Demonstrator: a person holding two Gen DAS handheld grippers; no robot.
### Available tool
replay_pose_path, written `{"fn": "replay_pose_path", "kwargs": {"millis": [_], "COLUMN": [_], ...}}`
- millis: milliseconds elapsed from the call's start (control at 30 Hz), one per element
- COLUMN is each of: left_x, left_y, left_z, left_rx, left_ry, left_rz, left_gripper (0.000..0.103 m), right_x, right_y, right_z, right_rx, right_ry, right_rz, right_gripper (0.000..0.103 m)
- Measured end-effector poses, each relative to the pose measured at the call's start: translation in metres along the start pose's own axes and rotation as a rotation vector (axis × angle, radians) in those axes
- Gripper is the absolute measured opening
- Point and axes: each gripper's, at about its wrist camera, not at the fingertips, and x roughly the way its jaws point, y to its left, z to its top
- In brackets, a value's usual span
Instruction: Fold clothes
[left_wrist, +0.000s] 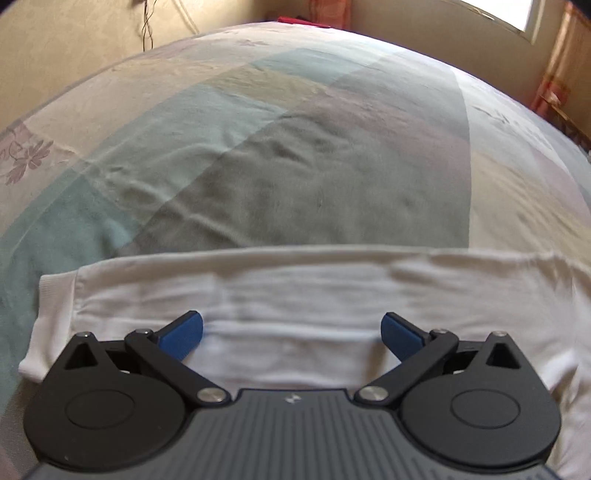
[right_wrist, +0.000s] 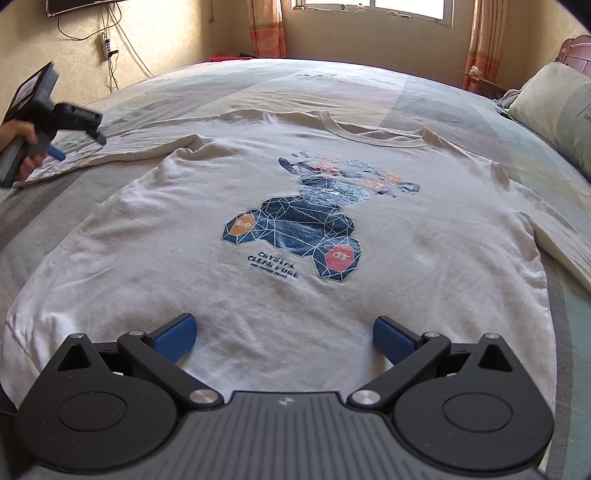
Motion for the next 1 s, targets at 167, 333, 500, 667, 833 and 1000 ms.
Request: {"fn": "replay_pose_path", "kwargs": {"millis": [167, 333, 500, 667, 833, 1000], "left_x": [-0.005, -0.014, -0.016, 0.005, 0.017, -0.014], "left_y": [0.006, 0.026, 0.038, 0.042, 0.052, 0.045], "left_z": [-0.001, -0.005, -0.013, -0.005, 0.018, 0.009], "left_rx": [-0.003, -0.055, -0.051, -0.029, -0.088, -0.073], "left_ry": [-0.033, -0.046, -0.064, -0.056, -0.033, -0.056], "left_rz": [-0.007, -0.003, 0.047, 0.051, 0.055, -0.004], "left_gripper": [0.102, 0.102, 0.102, 0.103, 0.102, 0.102], "right_x": [0.001, 0.005, 0.003, 0.003, 0.004, 0.002], "right_y": [0.0, 0.0, -0.001, -0.001, -0.001, -0.001], "right_z": [0.0, 0.002, 0.001, 0.001, 0.001, 0.002], "right_rx": [0.008, 0.021, 0.021, 0.016, 0.015, 0.017], "right_ry": [-0.012, -0.027, -0.019, -0.017, -0.018, -0.009], "right_rz": [-0.006, -0.027, -0.022, -0.023, -0.023, -0.024], "right_gripper": [0.103, 0.103, 0.103, 0.103, 0.103, 0.103]}}
